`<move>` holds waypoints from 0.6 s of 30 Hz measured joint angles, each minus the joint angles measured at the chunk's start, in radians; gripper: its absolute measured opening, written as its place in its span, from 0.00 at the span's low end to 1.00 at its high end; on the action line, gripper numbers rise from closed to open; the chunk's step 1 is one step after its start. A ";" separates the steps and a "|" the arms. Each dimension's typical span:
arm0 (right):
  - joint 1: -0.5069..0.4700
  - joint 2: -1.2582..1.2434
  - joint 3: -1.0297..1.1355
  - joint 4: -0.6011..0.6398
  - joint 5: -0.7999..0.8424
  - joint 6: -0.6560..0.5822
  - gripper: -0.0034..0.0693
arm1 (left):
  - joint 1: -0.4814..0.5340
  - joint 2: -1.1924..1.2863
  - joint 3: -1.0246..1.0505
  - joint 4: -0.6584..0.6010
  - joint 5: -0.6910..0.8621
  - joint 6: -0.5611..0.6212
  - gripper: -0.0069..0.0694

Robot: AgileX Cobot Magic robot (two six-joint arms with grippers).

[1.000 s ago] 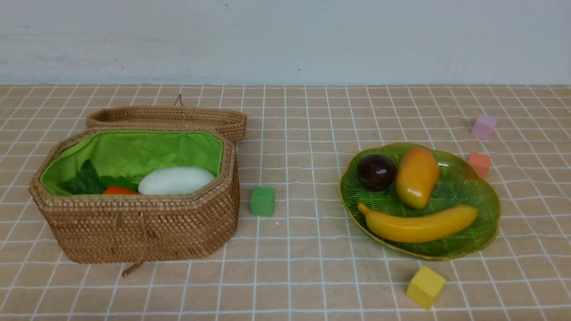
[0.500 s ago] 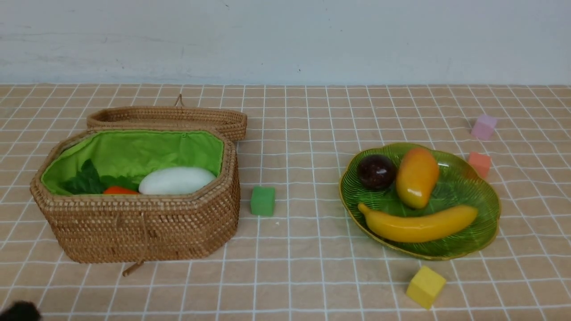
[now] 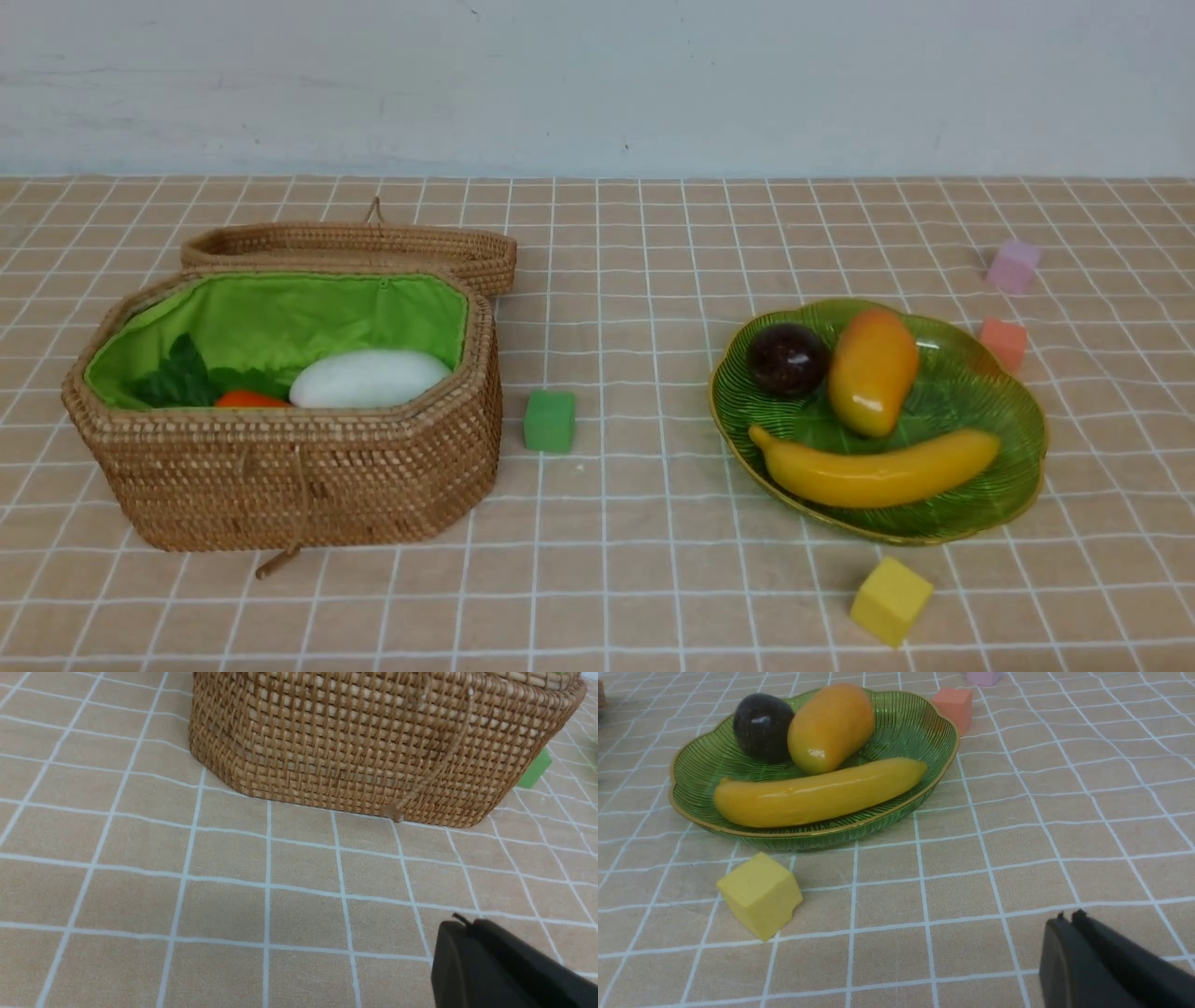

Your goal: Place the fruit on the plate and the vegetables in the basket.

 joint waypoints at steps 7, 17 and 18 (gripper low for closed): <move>0.000 0.000 0.000 0.000 0.000 0.000 0.08 | 0.000 0.000 0.000 0.000 0.001 0.000 0.07; 0.000 0.000 0.000 0.000 0.001 0.000 0.09 | 0.000 0.000 0.000 -0.003 0.001 0.000 0.07; 0.000 0.000 0.000 0.000 0.001 0.000 0.09 | 0.000 0.000 0.000 -0.003 0.001 0.000 0.07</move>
